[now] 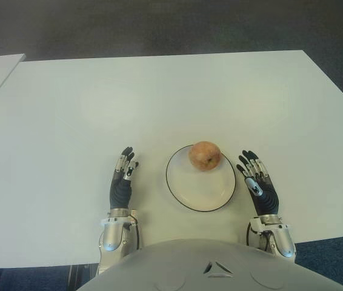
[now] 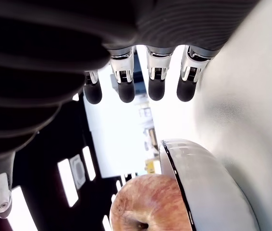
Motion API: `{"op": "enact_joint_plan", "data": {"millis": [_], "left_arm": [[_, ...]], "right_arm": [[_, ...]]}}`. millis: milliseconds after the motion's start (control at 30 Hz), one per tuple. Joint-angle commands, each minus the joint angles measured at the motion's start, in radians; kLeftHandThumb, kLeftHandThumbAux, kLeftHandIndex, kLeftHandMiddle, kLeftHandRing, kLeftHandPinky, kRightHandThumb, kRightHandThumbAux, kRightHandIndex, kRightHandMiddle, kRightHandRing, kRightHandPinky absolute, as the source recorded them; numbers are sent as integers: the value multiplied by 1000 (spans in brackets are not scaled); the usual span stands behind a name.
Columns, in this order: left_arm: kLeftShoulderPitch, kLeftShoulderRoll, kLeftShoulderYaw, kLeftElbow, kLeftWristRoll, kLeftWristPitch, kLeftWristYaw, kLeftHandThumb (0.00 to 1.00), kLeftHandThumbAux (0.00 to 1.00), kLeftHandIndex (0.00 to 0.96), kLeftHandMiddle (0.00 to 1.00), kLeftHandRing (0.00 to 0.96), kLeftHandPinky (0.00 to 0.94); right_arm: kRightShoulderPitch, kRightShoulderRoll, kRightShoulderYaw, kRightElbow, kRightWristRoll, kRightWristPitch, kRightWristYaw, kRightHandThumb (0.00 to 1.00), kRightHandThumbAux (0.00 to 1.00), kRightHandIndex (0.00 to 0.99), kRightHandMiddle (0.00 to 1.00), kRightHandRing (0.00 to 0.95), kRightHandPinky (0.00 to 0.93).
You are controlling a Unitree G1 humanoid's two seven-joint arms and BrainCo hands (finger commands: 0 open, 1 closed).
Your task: Put the apples into the plate.
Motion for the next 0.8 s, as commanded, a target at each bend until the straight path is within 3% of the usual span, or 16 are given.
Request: {"op": "enact_joint_plan", "data": {"millis": [33,233,300,500,700,800], "left_arm": [[31,-26,-28,66,-13,-8,-6,2,259,3,2,0,23],[93,-88,-118,87,70,-107,70,0,267,1,11,2,54],[134,-81,-148,52,117,-114,108,0,280,0,11,4,58],[181,-59,-219,23,154,-118,169,0,325,0,6,5,53],[182,-37,-248,4,156,-92,187,0,357,0,0,0,29],[191,-19,-260,-49,156,-39,173,0,383,0,0,0,25]], "right_arm": [[17,-11,4,28,-20,57,-11,176,552,91,58,2,9],[27,-24,4,13,-11,75,-6,178,559,101,57,1,8],[32,-26,4,4,-6,82,-6,179,571,94,51,0,10],[43,-35,1,-22,11,109,0,188,596,83,45,0,15],[47,-42,-5,-37,11,134,0,186,604,66,45,1,9],[51,-47,-4,-47,-20,128,-14,176,607,48,34,0,3]]}}
